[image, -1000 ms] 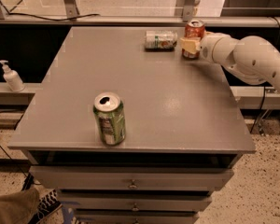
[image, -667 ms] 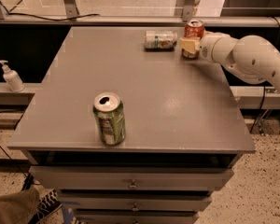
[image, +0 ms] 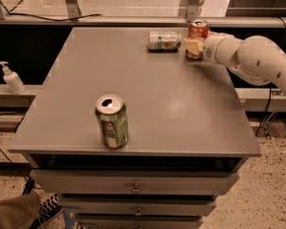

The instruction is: Move coke can near 7up can

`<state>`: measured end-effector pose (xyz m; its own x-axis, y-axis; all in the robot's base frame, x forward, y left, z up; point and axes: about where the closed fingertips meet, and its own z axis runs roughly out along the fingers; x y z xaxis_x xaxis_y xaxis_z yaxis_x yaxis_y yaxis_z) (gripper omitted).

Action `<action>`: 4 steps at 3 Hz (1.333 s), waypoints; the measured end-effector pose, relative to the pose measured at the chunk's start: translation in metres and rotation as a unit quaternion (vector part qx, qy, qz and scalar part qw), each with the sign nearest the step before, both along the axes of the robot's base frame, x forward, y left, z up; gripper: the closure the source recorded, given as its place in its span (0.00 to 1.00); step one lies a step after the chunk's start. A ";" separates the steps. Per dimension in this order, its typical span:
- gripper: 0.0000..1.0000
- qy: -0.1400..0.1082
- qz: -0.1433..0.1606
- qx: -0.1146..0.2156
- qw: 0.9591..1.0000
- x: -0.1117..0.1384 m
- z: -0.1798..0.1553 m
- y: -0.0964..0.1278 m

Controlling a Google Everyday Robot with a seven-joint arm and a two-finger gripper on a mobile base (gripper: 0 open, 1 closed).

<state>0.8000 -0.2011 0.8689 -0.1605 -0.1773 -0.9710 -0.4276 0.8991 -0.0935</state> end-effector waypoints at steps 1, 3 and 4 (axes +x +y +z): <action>0.13 0.009 0.013 0.010 1.000 0.001 -0.007 0.012; 0.00 0.020 0.031 0.021 0.999 0.000 -0.015 0.028; 0.00 0.003 0.039 0.019 0.999 -0.011 0.006 0.024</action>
Offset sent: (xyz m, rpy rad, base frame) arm 0.0006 0.0481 -0.0297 0.0822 0.0763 0.1082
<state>0.7894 -0.1768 0.8750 -0.1536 -0.1527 -0.9763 -0.4965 0.8661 -0.0574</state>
